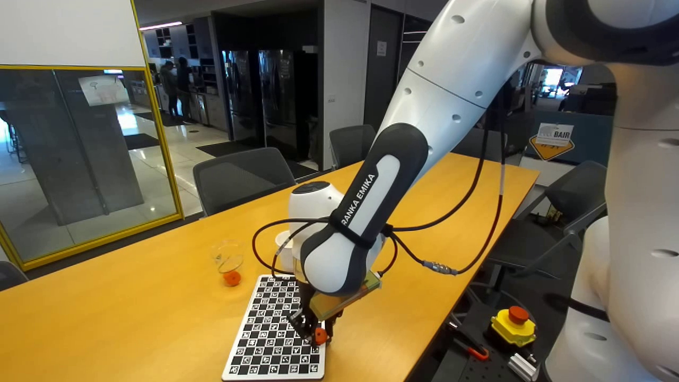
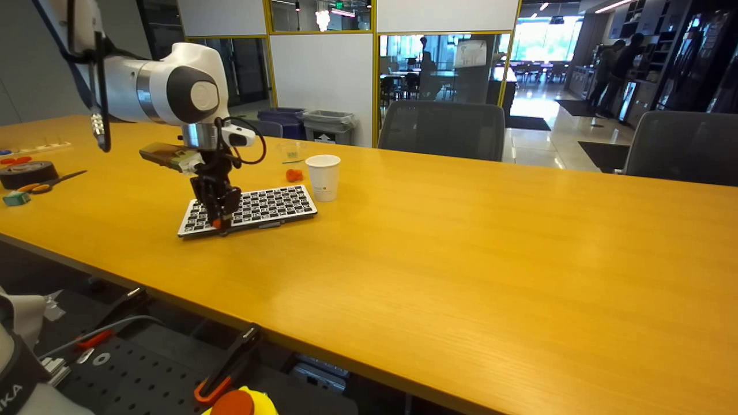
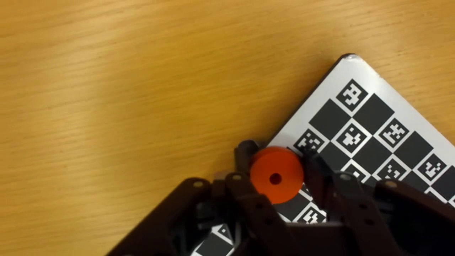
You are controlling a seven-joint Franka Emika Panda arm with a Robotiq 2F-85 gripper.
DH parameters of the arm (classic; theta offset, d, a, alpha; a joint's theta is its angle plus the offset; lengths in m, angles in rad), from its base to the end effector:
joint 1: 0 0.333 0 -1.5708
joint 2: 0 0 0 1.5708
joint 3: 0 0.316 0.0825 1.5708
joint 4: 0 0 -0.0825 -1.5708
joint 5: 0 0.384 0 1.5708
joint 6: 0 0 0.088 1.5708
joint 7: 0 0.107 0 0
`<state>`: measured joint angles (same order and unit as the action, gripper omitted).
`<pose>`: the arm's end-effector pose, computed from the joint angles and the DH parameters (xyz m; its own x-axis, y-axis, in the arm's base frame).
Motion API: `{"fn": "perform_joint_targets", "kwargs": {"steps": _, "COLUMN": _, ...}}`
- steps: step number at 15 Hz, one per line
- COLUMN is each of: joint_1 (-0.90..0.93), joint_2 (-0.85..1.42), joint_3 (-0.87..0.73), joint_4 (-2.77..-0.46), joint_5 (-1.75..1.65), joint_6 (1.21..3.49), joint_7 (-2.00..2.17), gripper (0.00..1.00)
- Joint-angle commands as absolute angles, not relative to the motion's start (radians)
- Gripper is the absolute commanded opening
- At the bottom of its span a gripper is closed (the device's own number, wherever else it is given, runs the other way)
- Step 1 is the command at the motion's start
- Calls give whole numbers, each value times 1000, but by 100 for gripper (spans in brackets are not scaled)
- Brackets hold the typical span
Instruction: Put the yellow block in the white cup the put two orange blocks in the clear cup, then put the remaining yellow block in the white cup, then put the remaining two orange blocks in the clear cup
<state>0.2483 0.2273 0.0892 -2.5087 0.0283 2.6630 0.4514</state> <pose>0.4328 0.1530 0.1893 0.9870 -0.1403 -0.0790 -0.1404 -0.9901 0.0036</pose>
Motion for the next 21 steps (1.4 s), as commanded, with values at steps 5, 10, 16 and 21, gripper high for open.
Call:
{"fn": "perform_joint_targets", "kwargs": {"steps": 5, "joint_1": 275, "joint_2": 186, "joint_3": 66, "joint_4": -2502, "joint_5": -50, "joint_6": 2653, "joint_7": 546, "gripper": 21}}
{"fn": "perform_joint_targets", "kwargs": {"steps": 10, "joint_1": 272, "joint_2": 121, "joint_3": 57, "joint_4": -2455, "joint_5": -158, "joint_6": 2592, "joint_7": 618, "gripper": 21}}
{"fn": "perform_joint_targets", "kwargs": {"steps": 16, "joint_1": 247, "joint_2": 171, "joint_3": 79, "joint_4": -2237, "joint_5": -212, "joint_6": 2468, "joint_7": 589, "gripper": 21}}
{"fn": "perform_joint_targets", "kwargs": {"steps": 21, "joint_1": 246, "joint_2": 280, "joint_3": 82, "joint_4": -2030, "joint_5": -189, "joint_6": 2417, "joint_7": 503, "gripper": 21}}
